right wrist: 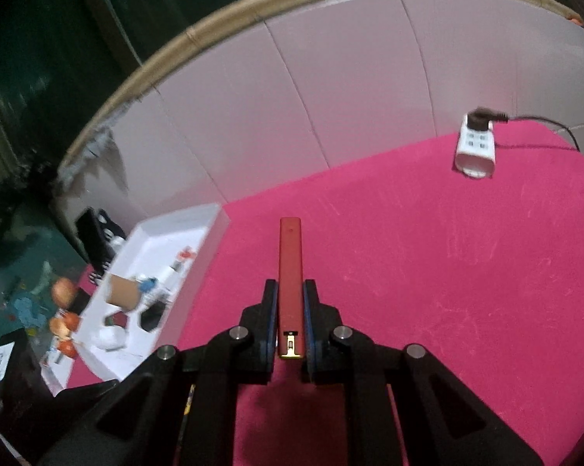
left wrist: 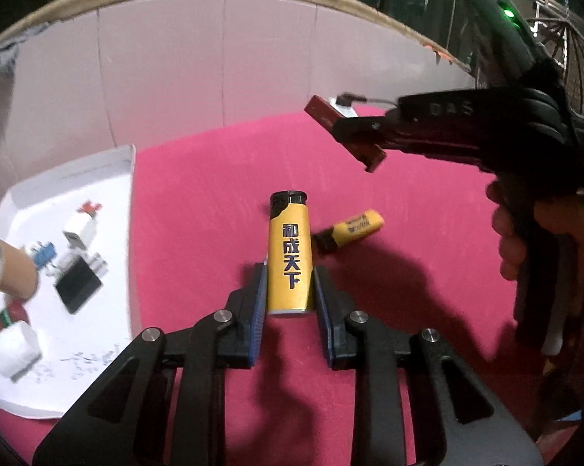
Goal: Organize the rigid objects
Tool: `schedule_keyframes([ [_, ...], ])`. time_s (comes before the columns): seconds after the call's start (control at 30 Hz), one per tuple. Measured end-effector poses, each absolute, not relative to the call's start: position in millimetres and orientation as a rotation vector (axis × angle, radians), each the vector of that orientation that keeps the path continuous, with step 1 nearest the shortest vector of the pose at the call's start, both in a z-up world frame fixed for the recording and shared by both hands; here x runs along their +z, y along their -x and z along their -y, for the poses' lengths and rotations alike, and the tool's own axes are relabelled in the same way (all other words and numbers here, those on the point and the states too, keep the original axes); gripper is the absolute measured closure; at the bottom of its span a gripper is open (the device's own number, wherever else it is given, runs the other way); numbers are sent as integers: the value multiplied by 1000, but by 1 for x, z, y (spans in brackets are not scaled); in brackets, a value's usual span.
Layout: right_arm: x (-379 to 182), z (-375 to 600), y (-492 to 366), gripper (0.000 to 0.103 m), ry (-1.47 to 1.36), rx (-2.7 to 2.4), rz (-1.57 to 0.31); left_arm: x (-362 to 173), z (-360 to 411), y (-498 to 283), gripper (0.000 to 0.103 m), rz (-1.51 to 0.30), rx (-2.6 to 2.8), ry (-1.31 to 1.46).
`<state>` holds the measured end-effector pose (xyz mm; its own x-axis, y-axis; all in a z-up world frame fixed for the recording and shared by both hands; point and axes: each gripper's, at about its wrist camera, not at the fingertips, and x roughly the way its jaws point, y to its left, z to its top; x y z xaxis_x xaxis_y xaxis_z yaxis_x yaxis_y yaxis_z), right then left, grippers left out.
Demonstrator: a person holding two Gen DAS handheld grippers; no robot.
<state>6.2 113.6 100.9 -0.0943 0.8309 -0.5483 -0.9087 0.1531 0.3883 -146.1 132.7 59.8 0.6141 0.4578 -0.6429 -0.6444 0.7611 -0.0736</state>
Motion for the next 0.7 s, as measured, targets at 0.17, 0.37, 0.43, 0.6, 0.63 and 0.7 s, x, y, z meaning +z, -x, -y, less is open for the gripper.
schedule_keyframes([
  [0.17,117,-106,11,93,95,1508,-769,73,-128,161,80,-611,687,306],
  [0.37,133,-98,22,93,78,1550,-732,87,-124,175,80,-572,726,306],
  [0.43,135,-98,27,93,79,1563,-723,89,-125,178,80,-563,737,307],
  [0.6,139,-101,39,93,87,1601,-705,93,-128,190,80,-537,765,315],
  [0.63,140,-102,41,93,86,1608,-702,94,-128,194,80,-530,772,318],
  [0.7,141,-104,47,93,85,1627,-698,94,-132,199,80,-522,783,324],
])
